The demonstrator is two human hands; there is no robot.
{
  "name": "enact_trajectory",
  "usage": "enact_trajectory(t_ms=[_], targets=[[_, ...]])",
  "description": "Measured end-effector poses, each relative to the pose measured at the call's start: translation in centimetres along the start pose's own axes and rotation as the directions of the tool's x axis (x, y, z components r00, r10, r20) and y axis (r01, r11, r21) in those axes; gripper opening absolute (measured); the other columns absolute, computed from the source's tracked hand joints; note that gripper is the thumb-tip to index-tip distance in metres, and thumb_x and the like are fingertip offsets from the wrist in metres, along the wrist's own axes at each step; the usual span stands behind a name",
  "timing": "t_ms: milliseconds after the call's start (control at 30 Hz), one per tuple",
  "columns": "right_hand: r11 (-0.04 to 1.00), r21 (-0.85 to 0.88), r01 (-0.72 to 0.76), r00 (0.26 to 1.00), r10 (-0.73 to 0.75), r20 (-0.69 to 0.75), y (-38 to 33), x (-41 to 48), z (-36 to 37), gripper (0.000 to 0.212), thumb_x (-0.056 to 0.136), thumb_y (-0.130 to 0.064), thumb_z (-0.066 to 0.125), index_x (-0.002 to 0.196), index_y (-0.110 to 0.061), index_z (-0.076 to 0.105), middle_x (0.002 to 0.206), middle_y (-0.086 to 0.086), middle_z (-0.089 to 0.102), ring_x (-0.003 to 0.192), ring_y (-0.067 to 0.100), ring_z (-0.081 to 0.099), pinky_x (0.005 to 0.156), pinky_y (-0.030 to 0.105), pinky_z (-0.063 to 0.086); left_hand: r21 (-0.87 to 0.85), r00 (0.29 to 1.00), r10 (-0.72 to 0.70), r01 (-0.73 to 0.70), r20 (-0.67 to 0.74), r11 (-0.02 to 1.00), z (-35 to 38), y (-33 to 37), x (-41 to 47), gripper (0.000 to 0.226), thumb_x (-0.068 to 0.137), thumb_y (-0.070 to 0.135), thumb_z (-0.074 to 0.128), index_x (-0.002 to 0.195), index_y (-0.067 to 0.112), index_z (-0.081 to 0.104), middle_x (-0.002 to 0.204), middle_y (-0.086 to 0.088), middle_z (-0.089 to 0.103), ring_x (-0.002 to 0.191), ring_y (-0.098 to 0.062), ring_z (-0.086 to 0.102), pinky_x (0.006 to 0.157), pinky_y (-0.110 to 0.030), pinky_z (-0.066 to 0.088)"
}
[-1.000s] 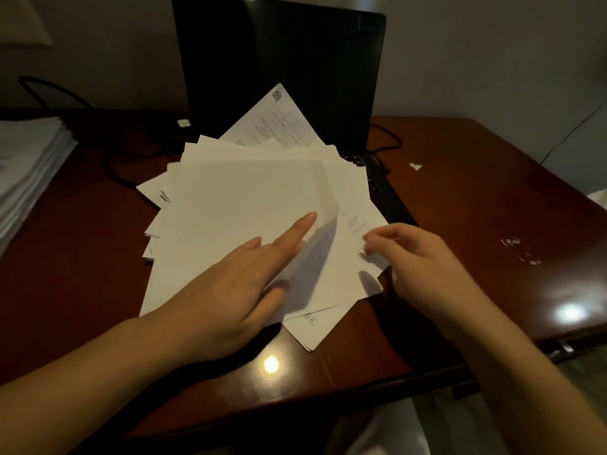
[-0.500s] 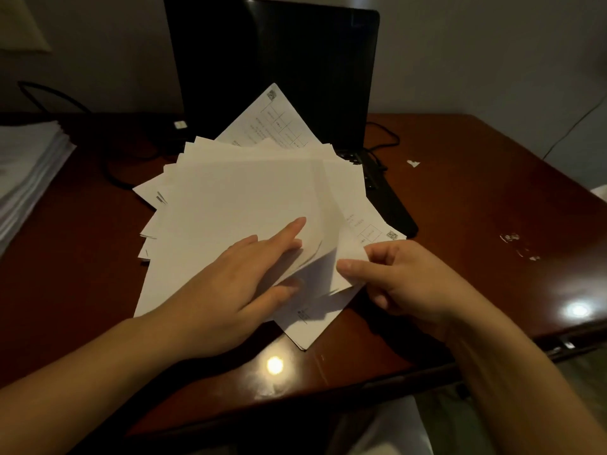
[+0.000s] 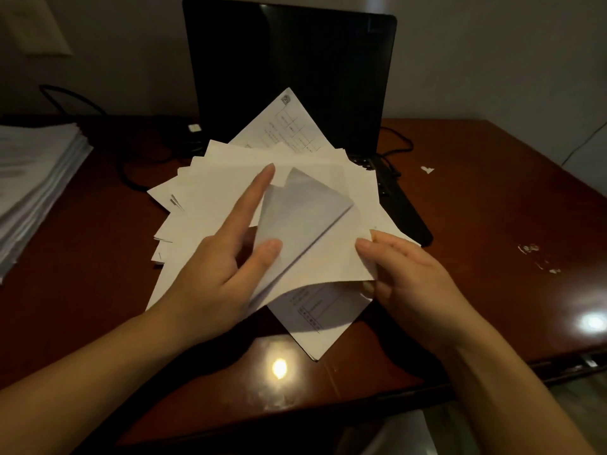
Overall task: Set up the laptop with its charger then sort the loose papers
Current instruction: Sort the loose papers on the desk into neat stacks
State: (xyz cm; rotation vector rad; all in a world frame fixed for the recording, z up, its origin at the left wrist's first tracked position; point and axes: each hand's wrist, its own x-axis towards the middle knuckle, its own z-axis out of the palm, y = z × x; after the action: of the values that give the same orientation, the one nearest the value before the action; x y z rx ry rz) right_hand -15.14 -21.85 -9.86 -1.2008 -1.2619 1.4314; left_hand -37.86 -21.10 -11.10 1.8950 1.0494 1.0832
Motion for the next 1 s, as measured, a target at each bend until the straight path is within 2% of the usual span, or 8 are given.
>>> enact_trajectory(t_ms=[100, 200, 300, 500, 567, 667, 767, 1000], targets=[[0.990, 0.138, -0.033, 0.997, 0.023, 0.074, 0.2, 0.3, 0.2, 0.025, 0.084, -0.031, 0.059, 0.083, -0.014, 0.077, 0.097, 0.004, 0.077, 0.096, 0.020, 0.072, 0.091, 0.040, 0.058, -0.038, 0.997, -0.031, 0.034, 0.076, 0.999, 0.2, -0.2, -0.1, 0.082, 0.095, 0.050, 0.058, 0.150, 0.061, -0.002, 0.122, 0.031, 0.061, 0.114, -0.001, 0.063, 0.088, -0.023, 0.056], [0.994, 0.103, 0.025, 0.999, -0.029, 0.036, 0.0, 0.5, 1.7, 0.032, 0.078, -0.032, 0.065, 0.075, 0.000, 0.069, 0.107, -0.004, 0.075, 0.100, 0.020, 0.071, 0.085, 0.046, 0.061, 0.109, 0.991, -0.026, 0.011, 0.134, 0.994, 0.3, -0.8, -0.2, 0.106, 0.078, 0.067, 0.068, 0.151, 0.058, -0.009, 0.136, 0.044, 0.046, 0.130, 0.013, 0.044, 0.104, -0.014, 0.037], [0.996, 0.081, 0.045, 0.999, -0.045, -0.004, -0.1, 0.6, 3.1, 0.038, 0.075, -0.036, 0.067, 0.070, 0.002, 0.067, 0.108, -0.014, 0.075, 0.099, 0.007, 0.071, 0.074, 0.033, 0.063, 0.115, 0.987, -0.015, -0.003, 0.159, 0.993, 0.2, -1.4, -0.3, 0.096, 0.086, 0.051, 0.070, 0.154, 0.055, 0.003, 0.144, 0.041, 0.039, 0.135, 0.011, 0.039, 0.099, -0.013, 0.044], [0.969, -0.231, 0.092, 0.995, -0.100, -0.026, -0.6, 2.0, 0.8, 0.034, 0.093, -0.043, 0.056, 0.092, -0.017, 0.078, 0.110, -0.011, 0.074, 0.098, 0.022, 0.070, 0.092, 0.046, 0.058, 0.077, 0.998, -0.014, 0.010, 0.055, 0.997, 0.0, -1.1, -0.1, 0.045, 0.101, 0.025, 0.041, 0.142, 0.043, 0.046, 0.123, 0.030, 0.060, 0.119, 0.002, 0.056, 0.082, -0.011, 0.052], [0.780, -0.622, 0.064, 0.962, -0.213, -0.168, -1.1, 3.4, -1.5, 0.017, 0.093, -0.037, 0.065, 0.102, -0.025, 0.073, 0.109, -0.014, 0.070, 0.098, 0.010, 0.066, 0.091, 0.043, 0.059, 0.057, 0.998, -0.034, 0.031, 0.046, 0.998, 0.1, -0.9, -0.1, 0.031, 0.107, 0.026, 0.038, 0.127, 0.044, 0.053, 0.110, 0.030, 0.064, 0.110, 0.002, 0.061, 0.075, -0.011, 0.052], [0.500, -0.847, -0.179, 0.964, -0.082, -0.252, -1.7, 5.3, -3.6, 0.048, 0.084, -0.047, 0.074, 0.125, -0.026, 0.060, 0.122, -0.005, 0.061, 0.104, 0.014, 0.058, 0.089, 0.038, 0.056, -0.013, 0.994, -0.095, 0.096, 0.053, 0.995, 0.3, -0.8, 0.0, 0.029, 0.105, 0.024, 0.038, 0.118, 0.042, 0.055, 0.105, 0.027, 0.066, 0.104, 0.002, 0.063, 0.070, -0.014, 0.054], [0.416, -0.871, -0.262, 0.963, 0.056, -0.263, -2.8, 6.1, -3.9, 0.045, 0.080, -0.046, 0.079, 0.110, -0.021, 0.056, 0.100, -0.005, 0.059, 0.083, 0.011, 0.057, 0.072, 0.028, 0.052, -0.047, 0.992, -0.108, 0.112, 0.065, 0.993, 0.4, -0.8, 0.1, 0.030, 0.103, 0.028, 0.037, 0.123, 0.041, 0.056, 0.105, 0.026, 0.066, 0.107, -0.001, 0.063, 0.071, -0.015, 0.054], [0.529, -0.816, -0.232, 0.973, 0.112, -0.203, -4.1, 6.1, -4.3, 0.025, 0.079, -0.032, 0.081, 0.074, -0.010, 0.071, 0.078, 0.009, 0.070, 0.072, 0.023, 0.064, 0.067, 0.033, 0.052, -0.117, 0.988, -0.121, 0.131, 0.092, 0.984, 0.5, 0.0, 0.4, 0.031, 0.100, 0.034, 0.037, 0.122, 0.038, 0.059, 0.107, 0.016, 0.068, 0.107, -0.011, 0.065, 0.077, -0.024, 0.057]])
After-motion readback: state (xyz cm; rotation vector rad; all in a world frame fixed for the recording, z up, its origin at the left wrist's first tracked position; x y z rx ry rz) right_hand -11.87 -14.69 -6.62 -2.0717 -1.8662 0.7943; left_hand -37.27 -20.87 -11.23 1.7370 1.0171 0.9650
